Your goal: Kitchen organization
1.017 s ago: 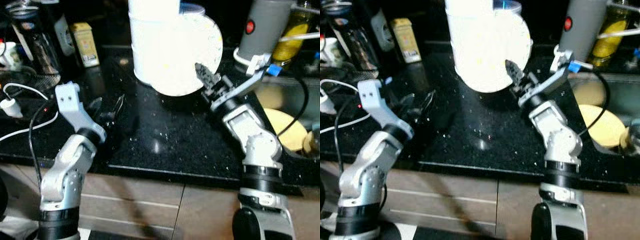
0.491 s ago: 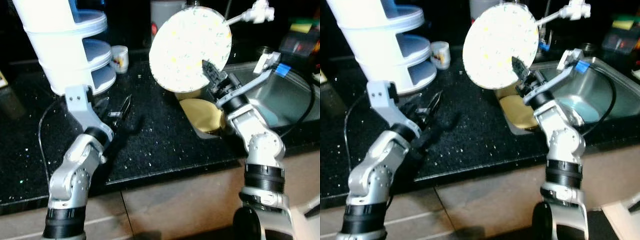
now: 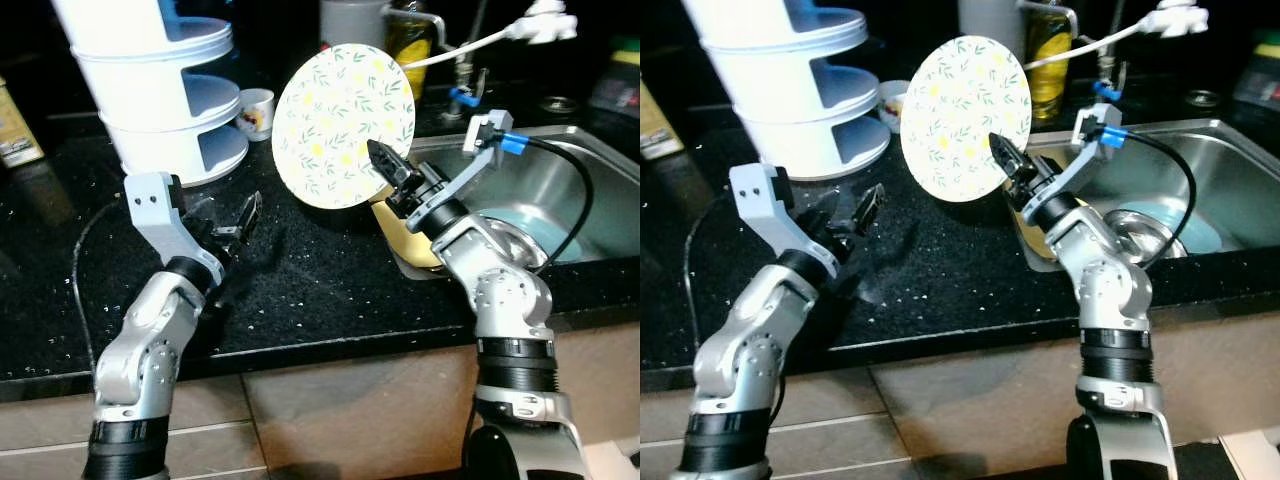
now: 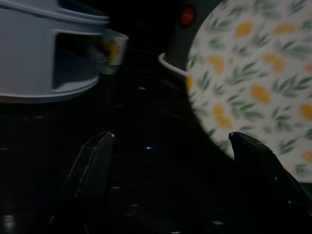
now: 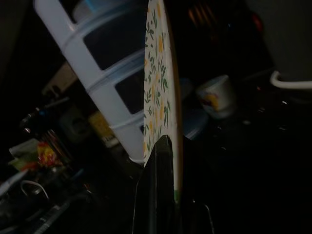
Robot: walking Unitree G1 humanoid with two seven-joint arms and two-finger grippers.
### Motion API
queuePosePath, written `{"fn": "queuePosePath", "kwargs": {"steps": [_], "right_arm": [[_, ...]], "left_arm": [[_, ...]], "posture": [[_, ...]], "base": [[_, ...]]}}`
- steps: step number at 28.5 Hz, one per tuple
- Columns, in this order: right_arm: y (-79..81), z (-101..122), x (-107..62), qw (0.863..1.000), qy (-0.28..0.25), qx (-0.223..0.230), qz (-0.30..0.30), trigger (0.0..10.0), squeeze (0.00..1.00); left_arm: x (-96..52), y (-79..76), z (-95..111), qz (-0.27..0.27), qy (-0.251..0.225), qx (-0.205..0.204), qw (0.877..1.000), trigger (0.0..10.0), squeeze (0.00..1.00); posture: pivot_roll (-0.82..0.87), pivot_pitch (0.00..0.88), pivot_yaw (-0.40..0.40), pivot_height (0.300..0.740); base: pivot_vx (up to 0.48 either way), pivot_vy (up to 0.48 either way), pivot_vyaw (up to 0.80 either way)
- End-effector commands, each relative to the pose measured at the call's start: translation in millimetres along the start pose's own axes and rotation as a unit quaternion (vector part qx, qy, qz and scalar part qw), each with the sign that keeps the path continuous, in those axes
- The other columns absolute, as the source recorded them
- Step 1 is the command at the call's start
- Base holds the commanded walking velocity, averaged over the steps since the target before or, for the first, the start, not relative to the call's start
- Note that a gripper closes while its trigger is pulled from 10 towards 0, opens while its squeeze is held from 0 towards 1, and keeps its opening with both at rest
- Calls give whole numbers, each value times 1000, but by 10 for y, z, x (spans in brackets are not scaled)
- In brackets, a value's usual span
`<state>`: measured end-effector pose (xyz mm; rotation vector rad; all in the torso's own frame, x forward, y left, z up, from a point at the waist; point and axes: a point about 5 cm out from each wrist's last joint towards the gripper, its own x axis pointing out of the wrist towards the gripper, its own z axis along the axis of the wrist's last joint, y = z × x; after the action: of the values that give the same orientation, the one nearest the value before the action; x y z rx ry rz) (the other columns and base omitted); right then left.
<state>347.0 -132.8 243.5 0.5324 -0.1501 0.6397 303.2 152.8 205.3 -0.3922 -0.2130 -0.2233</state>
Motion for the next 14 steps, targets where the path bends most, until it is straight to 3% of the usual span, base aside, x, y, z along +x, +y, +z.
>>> {"fn": "queuePosePath", "kwargs": {"steps": [1,10,12,14], "right_arm": [[53,78,9,1000,-15,-24,11,10000,0],[45,44,31,997,8,-80,0,10000,0],[54,-14,53,990,38,-135,-5,10000,0],[61,-43,65,987,49,-150,-7,10000,0]], "left_arm": [[-3,24,-19,6,1,4,1000,10000,0],[-3,26,-10,7,-1,1,1000,10000,0],[-1,23,-16,8,-1,1,1000,10000,0],[0,20,-21,8,0,2,1000,10000,0]], "posture": [[27,0,18,740],[26,0,15,740],[23,0,14,740],[23,0,14,740]], "base": [[0,-364,0],[0,-386,0],[0,-349,0],[0,-345,0]]}}
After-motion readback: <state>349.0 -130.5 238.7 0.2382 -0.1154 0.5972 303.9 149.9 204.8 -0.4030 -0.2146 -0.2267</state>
